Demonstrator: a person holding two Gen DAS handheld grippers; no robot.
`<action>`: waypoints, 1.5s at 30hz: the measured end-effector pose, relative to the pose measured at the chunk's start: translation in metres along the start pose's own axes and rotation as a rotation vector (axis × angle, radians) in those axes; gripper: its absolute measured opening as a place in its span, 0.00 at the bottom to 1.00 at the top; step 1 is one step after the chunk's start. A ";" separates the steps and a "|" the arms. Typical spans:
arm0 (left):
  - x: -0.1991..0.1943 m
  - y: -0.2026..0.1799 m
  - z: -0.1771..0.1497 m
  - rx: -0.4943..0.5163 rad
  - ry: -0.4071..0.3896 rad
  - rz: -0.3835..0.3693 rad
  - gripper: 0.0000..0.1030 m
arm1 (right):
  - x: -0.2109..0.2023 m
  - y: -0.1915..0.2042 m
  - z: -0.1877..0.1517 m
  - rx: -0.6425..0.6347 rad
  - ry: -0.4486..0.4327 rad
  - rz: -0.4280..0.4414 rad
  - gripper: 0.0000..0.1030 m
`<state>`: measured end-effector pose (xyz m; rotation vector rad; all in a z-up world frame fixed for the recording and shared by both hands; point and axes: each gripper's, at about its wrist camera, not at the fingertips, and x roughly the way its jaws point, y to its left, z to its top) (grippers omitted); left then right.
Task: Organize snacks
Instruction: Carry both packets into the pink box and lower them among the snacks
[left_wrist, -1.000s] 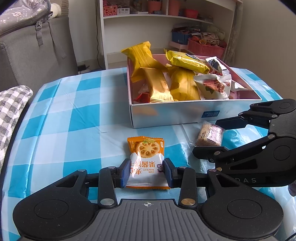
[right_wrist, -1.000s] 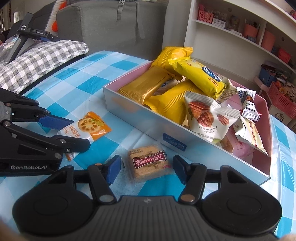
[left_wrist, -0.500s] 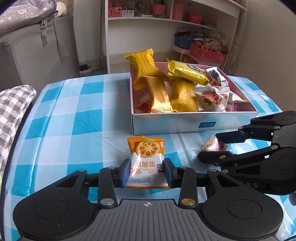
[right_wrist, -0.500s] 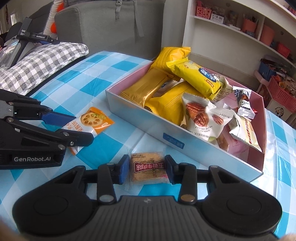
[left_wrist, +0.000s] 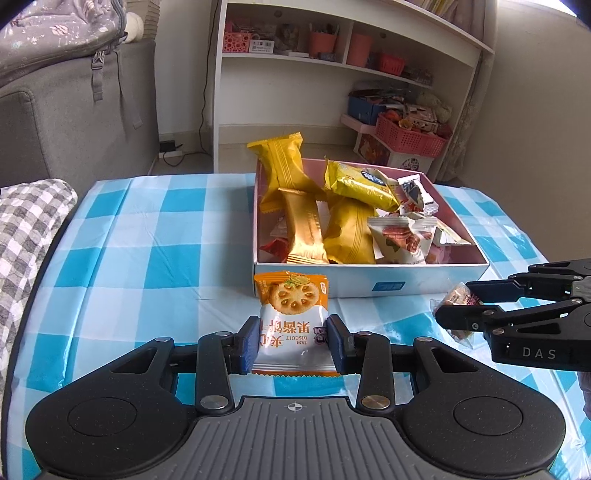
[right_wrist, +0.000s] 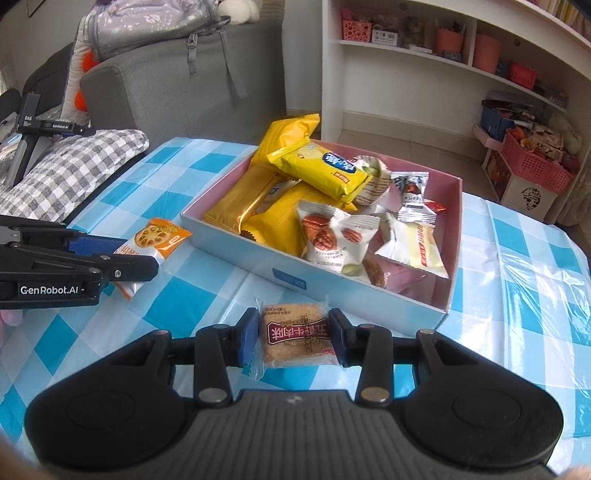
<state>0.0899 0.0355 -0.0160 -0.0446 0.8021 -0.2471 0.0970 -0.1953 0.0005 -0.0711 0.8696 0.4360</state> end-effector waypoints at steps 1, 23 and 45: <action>0.000 -0.002 0.001 -0.003 -0.003 -0.001 0.35 | -0.002 -0.004 0.000 0.015 -0.007 -0.003 0.36; 0.031 -0.027 0.046 -0.154 -0.085 -0.040 0.35 | -0.002 -0.080 0.015 0.371 -0.133 -0.013 0.36; 0.079 -0.040 0.048 -0.154 -0.086 0.025 0.35 | 0.025 -0.068 0.025 0.399 -0.153 -0.026 0.37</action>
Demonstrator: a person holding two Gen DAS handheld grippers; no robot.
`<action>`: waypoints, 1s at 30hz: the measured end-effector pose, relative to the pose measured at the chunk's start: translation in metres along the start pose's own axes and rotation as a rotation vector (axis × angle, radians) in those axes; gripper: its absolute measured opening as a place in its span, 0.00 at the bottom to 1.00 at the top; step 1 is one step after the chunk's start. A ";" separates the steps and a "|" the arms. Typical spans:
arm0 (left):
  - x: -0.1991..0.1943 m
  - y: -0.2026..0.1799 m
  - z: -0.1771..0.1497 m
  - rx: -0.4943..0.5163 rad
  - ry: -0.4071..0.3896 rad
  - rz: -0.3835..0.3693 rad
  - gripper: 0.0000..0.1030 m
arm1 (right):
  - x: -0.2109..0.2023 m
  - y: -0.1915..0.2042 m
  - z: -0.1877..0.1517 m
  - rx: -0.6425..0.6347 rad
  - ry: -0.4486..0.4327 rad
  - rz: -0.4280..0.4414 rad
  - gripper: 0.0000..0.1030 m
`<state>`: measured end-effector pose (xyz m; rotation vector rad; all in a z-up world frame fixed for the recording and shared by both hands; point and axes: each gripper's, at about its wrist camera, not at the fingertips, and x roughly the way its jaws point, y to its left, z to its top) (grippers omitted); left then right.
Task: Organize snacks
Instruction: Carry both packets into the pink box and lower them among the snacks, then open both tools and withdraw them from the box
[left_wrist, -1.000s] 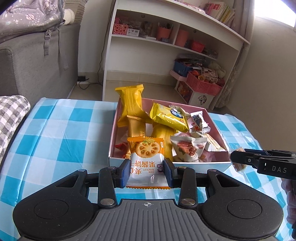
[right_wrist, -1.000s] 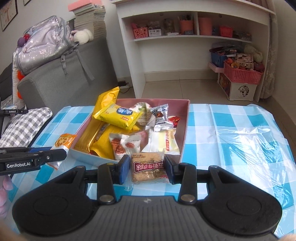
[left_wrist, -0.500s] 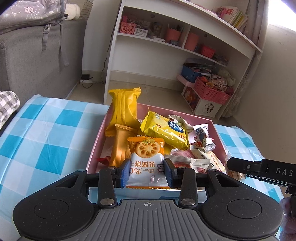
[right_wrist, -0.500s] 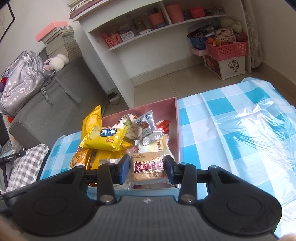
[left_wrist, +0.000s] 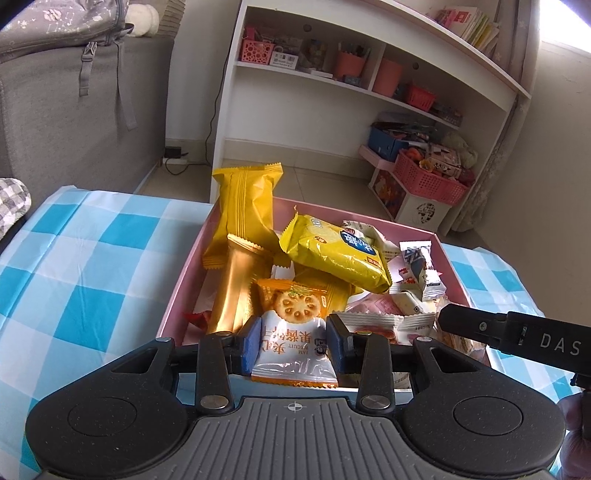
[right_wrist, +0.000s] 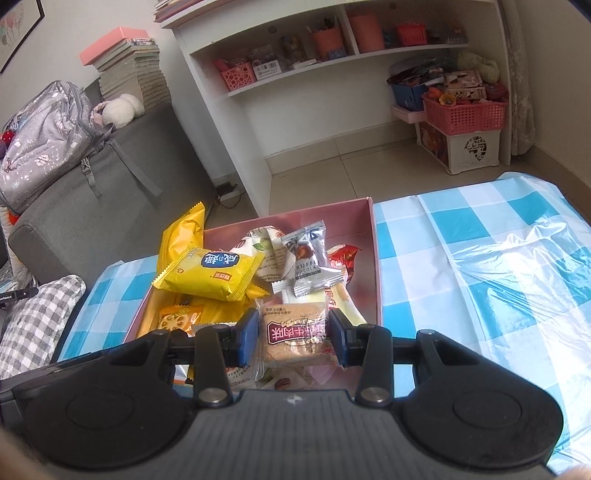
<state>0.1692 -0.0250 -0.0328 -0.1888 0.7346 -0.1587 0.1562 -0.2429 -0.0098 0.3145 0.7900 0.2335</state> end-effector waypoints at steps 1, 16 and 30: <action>0.000 0.000 0.000 0.000 -0.002 -0.002 0.35 | 0.000 -0.001 0.000 -0.001 -0.001 -0.004 0.37; -0.002 -0.010 -0.002 0.025 0.010 -0.010 0.58 | -0.012 -0.001 0.003 -0.008 -0.047 -0.016 0.63; -0.048 -0.024 -0.016 0.175 0.019 0.090 0.91 | -0.045 -0.005 -0.003 0.014 -0.020 -0.073 0.91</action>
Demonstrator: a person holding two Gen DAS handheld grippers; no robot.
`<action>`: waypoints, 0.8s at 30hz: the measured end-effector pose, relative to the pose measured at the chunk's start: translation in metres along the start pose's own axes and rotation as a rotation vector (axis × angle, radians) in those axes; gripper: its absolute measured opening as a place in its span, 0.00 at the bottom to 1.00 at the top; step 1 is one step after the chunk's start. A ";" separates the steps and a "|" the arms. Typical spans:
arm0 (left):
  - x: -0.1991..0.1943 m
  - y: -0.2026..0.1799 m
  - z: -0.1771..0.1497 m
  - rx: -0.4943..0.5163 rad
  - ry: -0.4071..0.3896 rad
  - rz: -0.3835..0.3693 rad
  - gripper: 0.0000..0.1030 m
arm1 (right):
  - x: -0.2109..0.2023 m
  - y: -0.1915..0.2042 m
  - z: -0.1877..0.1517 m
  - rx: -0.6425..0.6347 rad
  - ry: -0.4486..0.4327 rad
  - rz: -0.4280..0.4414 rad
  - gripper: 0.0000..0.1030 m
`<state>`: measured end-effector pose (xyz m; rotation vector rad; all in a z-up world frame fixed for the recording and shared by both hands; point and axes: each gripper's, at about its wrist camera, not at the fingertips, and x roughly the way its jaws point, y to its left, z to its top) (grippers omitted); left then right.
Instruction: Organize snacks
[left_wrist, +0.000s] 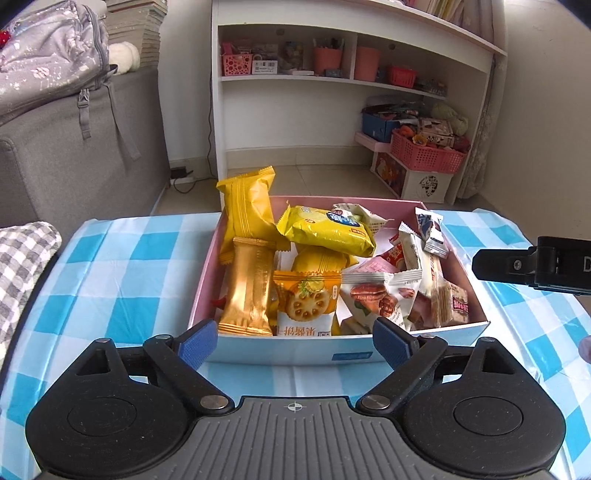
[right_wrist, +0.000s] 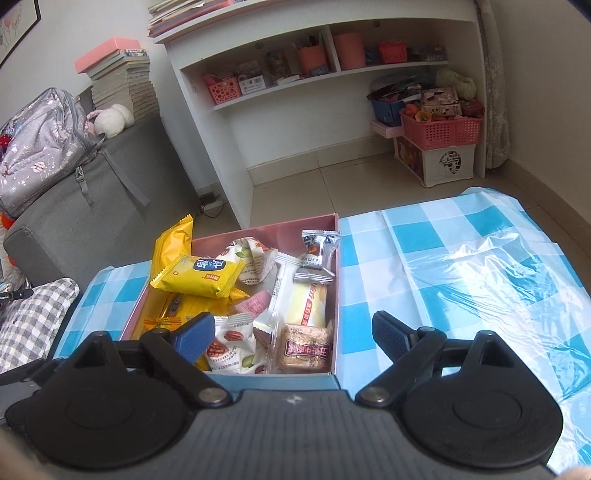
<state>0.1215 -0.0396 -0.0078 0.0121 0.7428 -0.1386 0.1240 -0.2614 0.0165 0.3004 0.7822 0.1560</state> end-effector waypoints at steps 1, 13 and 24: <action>-0.003 0.000 -0.002 0.001 0.009 0.003 0.91 | -0.003 0.001 -0.001 0.000 0.006 -0.005 0.93; -0.049 0.008 -0.019 0.006 0.070 0.064 0.97 | -0.027 0.023 -0.026 -0.093 0.113 -0.129 1.00; -0.072 0.019 -0.031 0.033 0.119 0.123 0.98 | -0.035 0.040 -0.044 -0.134 0.192 -0.151 1.00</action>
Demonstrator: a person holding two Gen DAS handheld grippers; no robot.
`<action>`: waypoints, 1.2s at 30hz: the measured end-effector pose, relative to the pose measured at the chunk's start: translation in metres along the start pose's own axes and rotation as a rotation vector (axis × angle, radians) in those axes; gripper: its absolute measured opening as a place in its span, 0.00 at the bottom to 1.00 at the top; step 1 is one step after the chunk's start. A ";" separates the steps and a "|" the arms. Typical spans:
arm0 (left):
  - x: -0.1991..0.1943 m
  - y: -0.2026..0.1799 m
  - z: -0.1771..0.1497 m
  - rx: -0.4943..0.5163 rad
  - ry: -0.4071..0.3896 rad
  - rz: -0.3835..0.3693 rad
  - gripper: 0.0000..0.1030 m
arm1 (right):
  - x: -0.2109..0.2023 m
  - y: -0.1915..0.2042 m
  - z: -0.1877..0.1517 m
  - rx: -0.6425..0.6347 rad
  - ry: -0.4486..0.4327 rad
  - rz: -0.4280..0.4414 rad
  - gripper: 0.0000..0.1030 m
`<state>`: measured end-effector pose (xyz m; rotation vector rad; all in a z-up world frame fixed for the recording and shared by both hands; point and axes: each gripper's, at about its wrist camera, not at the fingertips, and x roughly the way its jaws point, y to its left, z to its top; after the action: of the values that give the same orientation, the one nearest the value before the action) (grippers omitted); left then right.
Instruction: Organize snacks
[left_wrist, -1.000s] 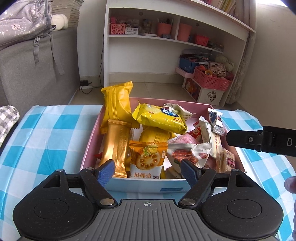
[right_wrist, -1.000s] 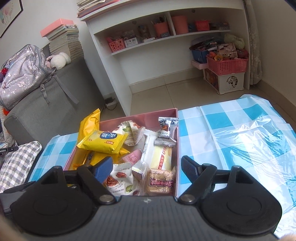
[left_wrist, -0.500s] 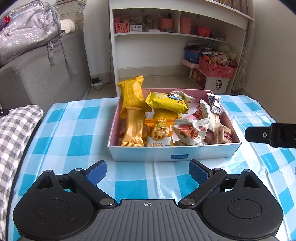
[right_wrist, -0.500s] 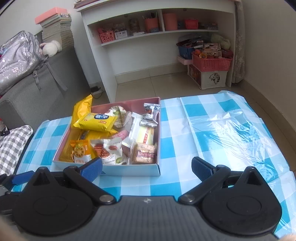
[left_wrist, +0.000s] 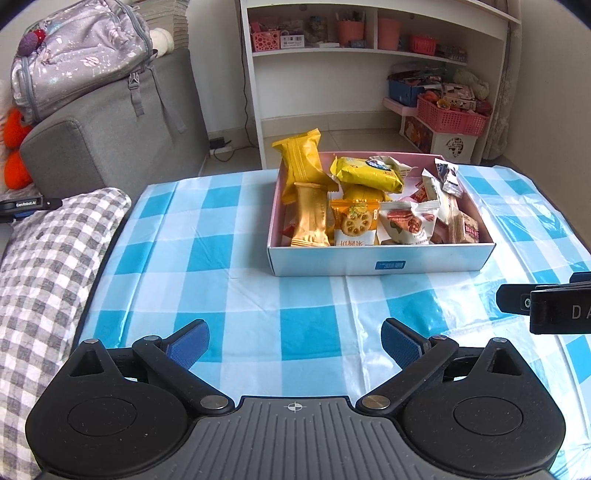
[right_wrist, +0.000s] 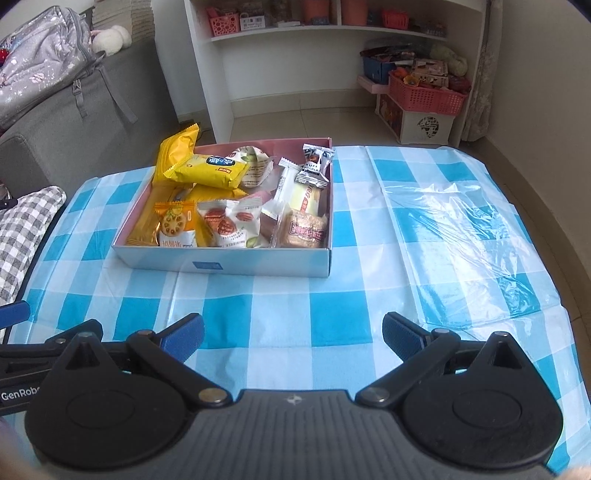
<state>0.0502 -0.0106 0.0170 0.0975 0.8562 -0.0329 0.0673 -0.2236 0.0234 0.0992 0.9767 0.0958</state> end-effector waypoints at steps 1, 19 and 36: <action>-0.001 0.000 -0.001 0.003 0.003 0.003 0.98 | 0.000 0.000 0.000 -0.001 0.000 0.000 1.00; 0.004 -0.007 -0.002 -0.013 0.049 -0.025 0.98 | 0.007 0.004 -0.003 -0.020 0.026 -0.011 1.00; 0.004 -0.008 -0.002 -0.011 0.050 -0.024 0.98 | 0.008 0.005 -0.004 -0.022 0.029 -0.011 1.00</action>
<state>0.0512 -0.0179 0.0119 0.0784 0.9076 -0.0483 0.0684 -0.2179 0.0155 0.0723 1.0048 0.0981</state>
